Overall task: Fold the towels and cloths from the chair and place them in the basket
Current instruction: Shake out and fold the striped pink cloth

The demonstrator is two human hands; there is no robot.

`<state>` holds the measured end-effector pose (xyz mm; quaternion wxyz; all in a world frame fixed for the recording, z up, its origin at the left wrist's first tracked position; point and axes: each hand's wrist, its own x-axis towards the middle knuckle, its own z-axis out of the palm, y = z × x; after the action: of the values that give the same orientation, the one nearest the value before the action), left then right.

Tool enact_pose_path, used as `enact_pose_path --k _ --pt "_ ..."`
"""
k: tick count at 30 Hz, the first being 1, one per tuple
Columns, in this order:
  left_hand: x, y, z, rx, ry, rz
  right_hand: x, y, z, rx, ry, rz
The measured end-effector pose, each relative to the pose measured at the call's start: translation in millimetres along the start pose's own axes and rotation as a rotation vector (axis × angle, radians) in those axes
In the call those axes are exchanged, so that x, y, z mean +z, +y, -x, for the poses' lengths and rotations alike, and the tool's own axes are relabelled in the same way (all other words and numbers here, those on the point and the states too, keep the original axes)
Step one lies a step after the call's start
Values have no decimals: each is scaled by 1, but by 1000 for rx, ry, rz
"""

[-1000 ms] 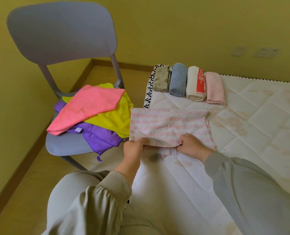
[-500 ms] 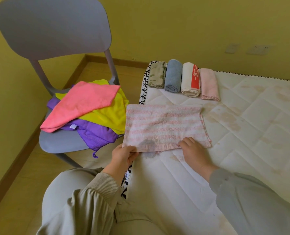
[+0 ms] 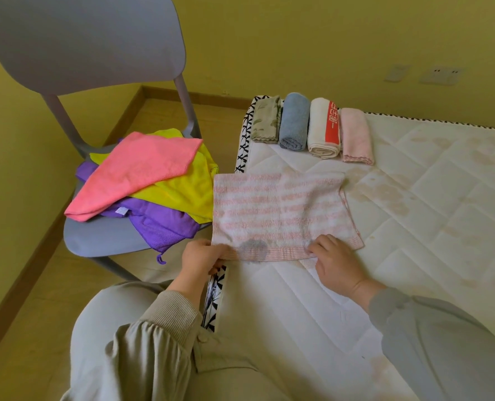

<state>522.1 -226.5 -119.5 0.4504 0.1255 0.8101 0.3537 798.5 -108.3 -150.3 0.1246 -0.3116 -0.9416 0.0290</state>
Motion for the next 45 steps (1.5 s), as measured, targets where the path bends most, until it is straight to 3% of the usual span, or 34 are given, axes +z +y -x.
enact_pose_path --k 2,4,7,12,14,18,21,25,27,29,31,32,36,41,43,45 --pt "0 0 -2 101 103 -98 -5 3 -3 210 83 -27" --pt "3 2 -4 114 84 -27 -10 9 -12 559 185 -99" --pt "7 5 -7 62 50 95 -16 20 -30 999 84 -235" --pt "10 14 -5 95 62 105 -26 39 -54 1195 -70 -455" --pt "11 15 -3 159 110 93 -30 40 -57 1219 -16 -442" --pt "11 20 4 240 156 32 -47 30 -42 1192 227 -318" --pt "14 22 9 156 107 -136 -48 29 -19 1151 118 -156" --pt "11 22 15 -54 -106 -250 -46 37 -5 1106 51 -32" --pt "9 22 12 102 54 -630 -44 38 -11 977 90 27" --pt "16 23 6 452 290 -862 -44 34 -24 804 97 33" --pt "33 30 0 743 323 -905 -42 21 -46 645 31 -24" --pt "42 36 -1 799 274 -965 -39 12 -58 581 -27 -54" --pt "73 44 -18 775 100 -1154 -16 -24 -94 390 -190 -117" --pt "85 28 -42 762 96 -1156 10 -15 -90 275 -408 -51" --pt "86 27 -43 783 108 -1145 11 6 -85 272 -395 -2" --pt "87 26 -45 798 112 -1146 10 34 -79 388 -366 25"
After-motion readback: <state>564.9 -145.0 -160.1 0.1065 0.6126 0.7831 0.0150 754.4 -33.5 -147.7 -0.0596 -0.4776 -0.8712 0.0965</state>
